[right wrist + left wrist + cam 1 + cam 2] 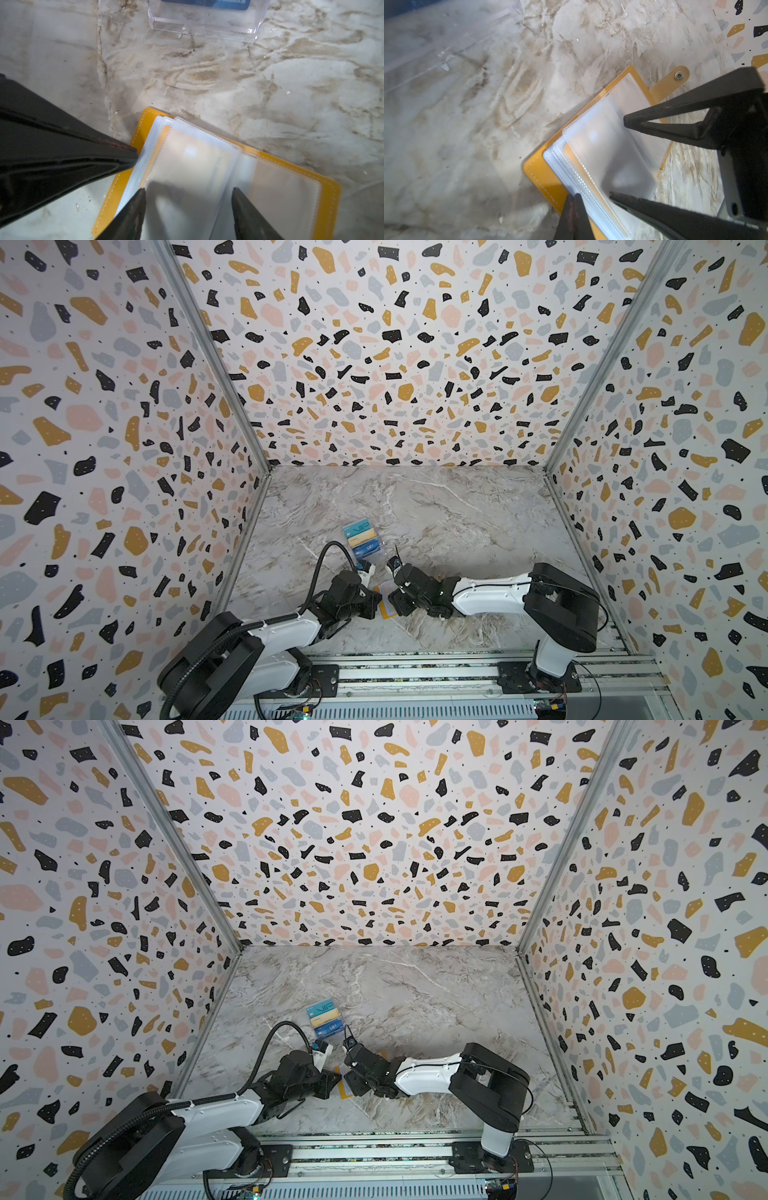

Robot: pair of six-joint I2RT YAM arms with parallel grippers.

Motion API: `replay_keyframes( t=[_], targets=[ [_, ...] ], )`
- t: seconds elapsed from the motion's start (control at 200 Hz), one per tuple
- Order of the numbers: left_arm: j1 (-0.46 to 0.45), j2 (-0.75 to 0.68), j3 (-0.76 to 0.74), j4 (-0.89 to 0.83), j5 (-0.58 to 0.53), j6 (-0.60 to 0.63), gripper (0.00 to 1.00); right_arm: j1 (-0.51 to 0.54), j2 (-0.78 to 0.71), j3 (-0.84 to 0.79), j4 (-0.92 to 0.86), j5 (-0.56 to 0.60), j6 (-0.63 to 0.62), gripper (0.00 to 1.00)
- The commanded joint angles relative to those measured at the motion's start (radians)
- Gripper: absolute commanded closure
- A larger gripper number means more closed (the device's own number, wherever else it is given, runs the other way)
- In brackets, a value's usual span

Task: Take the credit cards out of the card holder

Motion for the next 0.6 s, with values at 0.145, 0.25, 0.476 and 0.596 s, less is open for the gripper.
replay_keyframes(
  t=[0.145,0.25,0.476,0.596],
  targets=[
    [-0.004,-0.012,-0.022,-0.01,-0.011,0.0,1.0,-0.008,-0.022,-0.005,-0.047,0.054,0.03,0.42],
    [-0.004,-0.013,-0.022,-0.01,-0.01,0.0,1.0,-0.014,-0.036,-0.011,-0.055,0.067,0.043,0.46],
    [-0.004,-0.013,-0.021,-0.016,-0.01,0.005,1.0,-0.04,-0.069,-0.037,-0.074,0.077,0.072,0.53],
    [-0.004,-0.015,-0.022,-0.013,-0.01,0.004,1.0,-0.05,-0.093,-0.047,-0.094,0.101,0.083,0.55]
  ],
)
